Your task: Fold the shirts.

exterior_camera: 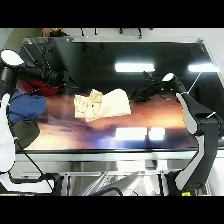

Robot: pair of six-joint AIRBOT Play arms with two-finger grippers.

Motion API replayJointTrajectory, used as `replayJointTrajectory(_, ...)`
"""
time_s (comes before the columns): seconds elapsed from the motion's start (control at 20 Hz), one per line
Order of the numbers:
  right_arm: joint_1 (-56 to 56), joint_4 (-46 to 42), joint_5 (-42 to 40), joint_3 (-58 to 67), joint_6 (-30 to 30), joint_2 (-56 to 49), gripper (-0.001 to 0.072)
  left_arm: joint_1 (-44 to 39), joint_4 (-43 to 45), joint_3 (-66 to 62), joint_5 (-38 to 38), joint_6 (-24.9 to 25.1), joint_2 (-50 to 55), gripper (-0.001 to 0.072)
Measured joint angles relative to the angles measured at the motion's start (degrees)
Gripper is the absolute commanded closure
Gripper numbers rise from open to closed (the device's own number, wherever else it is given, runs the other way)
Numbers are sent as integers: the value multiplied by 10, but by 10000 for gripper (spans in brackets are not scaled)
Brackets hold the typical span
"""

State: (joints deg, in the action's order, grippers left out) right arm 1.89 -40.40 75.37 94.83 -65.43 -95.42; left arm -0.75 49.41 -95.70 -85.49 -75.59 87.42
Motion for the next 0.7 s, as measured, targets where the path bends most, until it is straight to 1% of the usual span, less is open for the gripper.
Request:
replayJointTrajectory(0.4, 37, 83, -2, 0, 28, -48, 191, 0, 0, 0, 0, 5, 0, 618)
replayJointTrajectory(0.45, 42, 90, -1, 1, 30, -52, 280, 0, 0, 0, 0, 5, 0, 618)
replayJointTrajectory(0.5, 46, 91, -3, 1, 34, -55, 512, 0, 0, 0, 0, 6, 0, 617)
replayJointTrajectory(0.55, 49, 92, -7, 0, 40, -59, 624, 0, 0, 0, 0, 6, 0, 617)
replayJointTrajectory(0.6, 50, 108, -3, 0, 48, -60, 627, 0, 0, 0, 0, 6, 0, 618)
replayJointTrajectory(0.65, 50, 133, 2, 1, 58, -58, 679, 0, 0, 0, 0, 6, 0, 618)
replayJointTrajectory(0.7, 51, 150, 8, 4, 66, -53, 690, 0, 0, 0, 0, 6, 0, 617)
